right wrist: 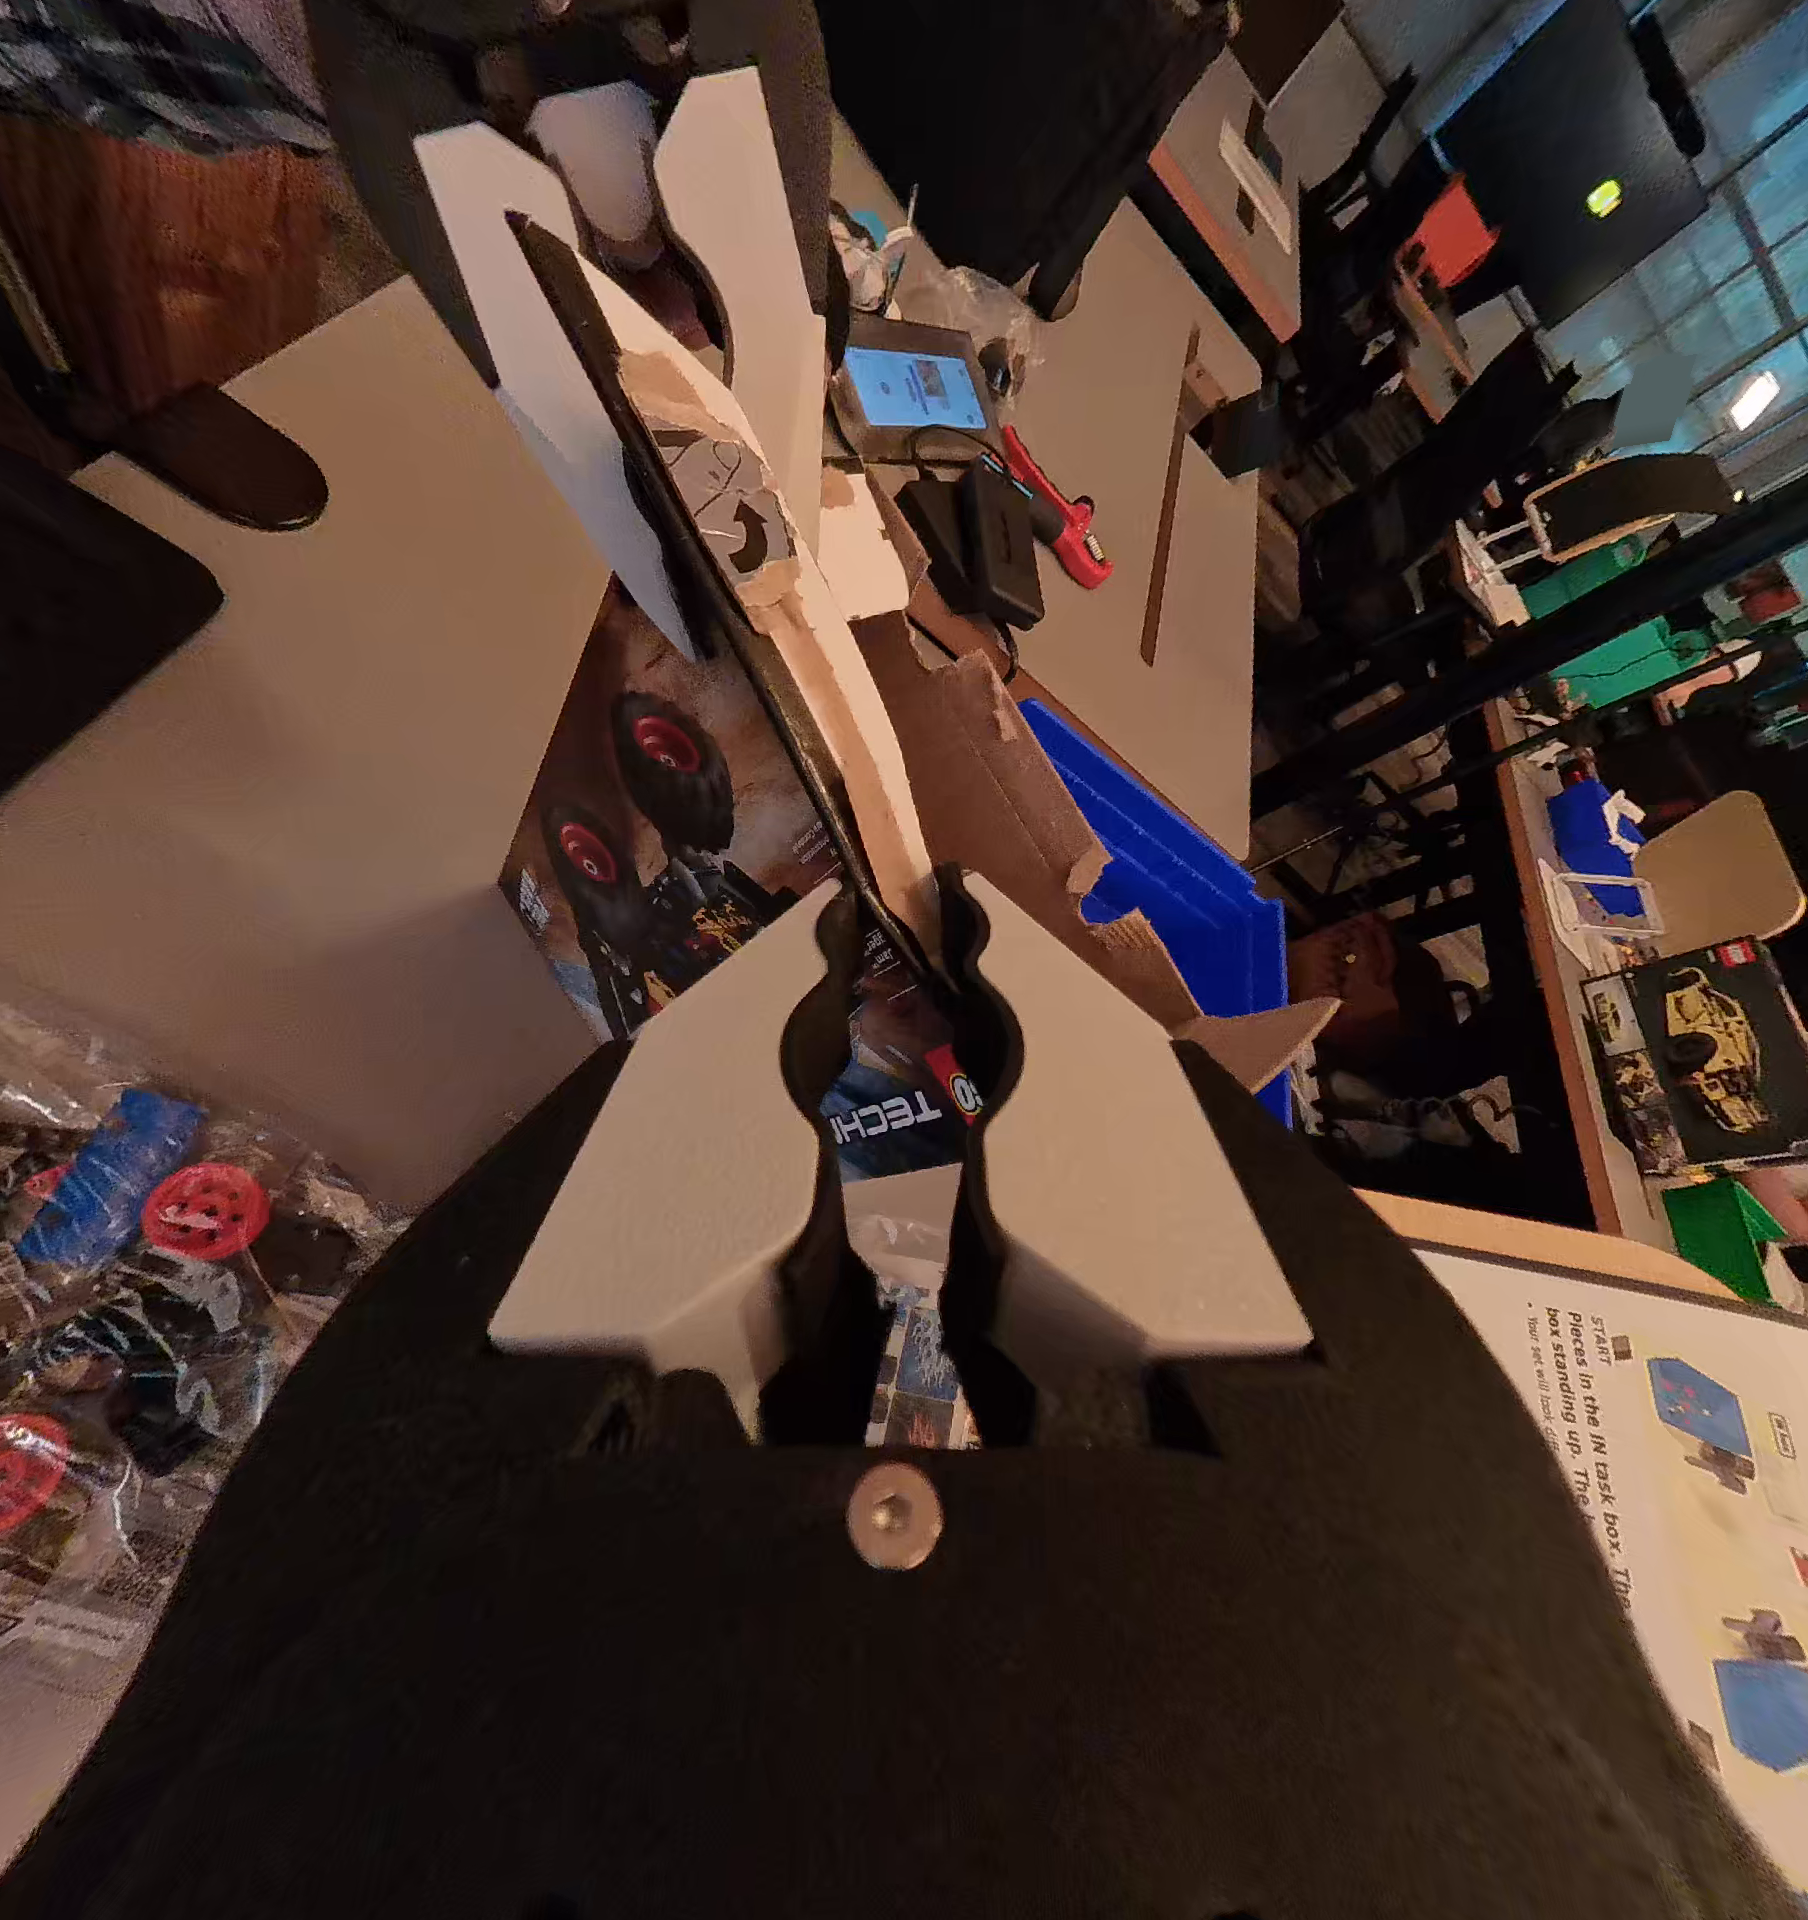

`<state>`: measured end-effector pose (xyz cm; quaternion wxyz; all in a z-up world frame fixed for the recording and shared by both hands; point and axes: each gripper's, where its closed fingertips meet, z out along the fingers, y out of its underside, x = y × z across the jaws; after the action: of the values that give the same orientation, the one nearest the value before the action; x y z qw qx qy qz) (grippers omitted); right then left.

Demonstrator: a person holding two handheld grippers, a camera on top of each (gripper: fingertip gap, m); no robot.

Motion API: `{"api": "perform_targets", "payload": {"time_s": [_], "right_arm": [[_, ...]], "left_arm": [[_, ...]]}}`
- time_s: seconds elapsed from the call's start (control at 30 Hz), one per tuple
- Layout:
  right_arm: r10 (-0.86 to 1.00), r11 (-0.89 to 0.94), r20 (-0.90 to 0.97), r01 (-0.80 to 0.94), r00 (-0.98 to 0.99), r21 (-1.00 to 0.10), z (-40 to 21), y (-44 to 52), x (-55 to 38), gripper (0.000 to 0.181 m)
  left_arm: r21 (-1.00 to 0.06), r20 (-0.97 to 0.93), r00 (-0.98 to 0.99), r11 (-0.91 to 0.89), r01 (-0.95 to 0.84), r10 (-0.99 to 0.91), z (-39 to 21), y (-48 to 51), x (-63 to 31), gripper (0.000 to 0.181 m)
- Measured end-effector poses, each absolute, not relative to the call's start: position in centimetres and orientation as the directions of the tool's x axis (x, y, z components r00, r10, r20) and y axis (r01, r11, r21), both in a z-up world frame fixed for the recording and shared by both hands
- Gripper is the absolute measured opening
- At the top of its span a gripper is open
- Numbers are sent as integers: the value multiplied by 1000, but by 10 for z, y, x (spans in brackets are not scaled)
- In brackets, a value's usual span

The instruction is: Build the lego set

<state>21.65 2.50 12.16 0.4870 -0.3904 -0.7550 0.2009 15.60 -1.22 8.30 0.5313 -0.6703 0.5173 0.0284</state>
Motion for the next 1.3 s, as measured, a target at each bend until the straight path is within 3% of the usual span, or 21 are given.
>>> {"api": "perform_targets", "payload": {"time_s": [0.07,0.13,0.23,0.33,0.43,0.63,0.7,0.77,0.83,0.93,1.0,1.17,1.3], "right_arm": [[783,616,584,391,-214,-683,120,25,219,10],[781,618,589,388,-205,-684,119,25,220,10],[784,615,587,376,-201,-693,120,24,224,10],[780,623,588,366,-216,-691,121,23,226,10],[780,625,579,351,-236,-697,121,23,225,10],[777,629,577,338,-252,-700,121,24,224,10],[777,629,574,333,-258,-702,121,23,225,11],[780,625,570,323,-259,-710,123,24,227,11],[782,624,571,320,-252,-713,126,26,231,11],[793,608,574,324,-205,-725,131,38,234,12],[798,602,568,304,-201,-739,133,41,233,14],[809,587,560,288,-177,-757,139,44,215,23],[824,558,554,349,-120,-753,142,53,196,47]], "left_arm": [[-733,-500,461,73,-677,-733,83,-16,156,25],[-800,-378,407,72,-596,-832,90,-31,163,42],[-893,-246,331,80,-443,-911,131,-47,155,47],[-921,-289,393,140,-364,-873,186,-20,142,47],[-898,-331,395,157,-411,-857,206,25,163,52],[-704,-432,315,98,-703,-845,145,133,214,53],[-724,-347,297,54,-687,-890,132,140,224,40],[-772,-154,253,-43,-634,-955,124,126,235,44],[-780,-116,187,-27,-625,-975,126,111,231,19],[-720,-179,165,15,-694,-970,100,101,222,23],[-700,-171,159,7,-714,-972,84,95,218,16],[-774,-93,254,-90,-627,-963,79,91,210,24],[-828,-48,391,-183,-530,-919,80,92,199,26]]}}
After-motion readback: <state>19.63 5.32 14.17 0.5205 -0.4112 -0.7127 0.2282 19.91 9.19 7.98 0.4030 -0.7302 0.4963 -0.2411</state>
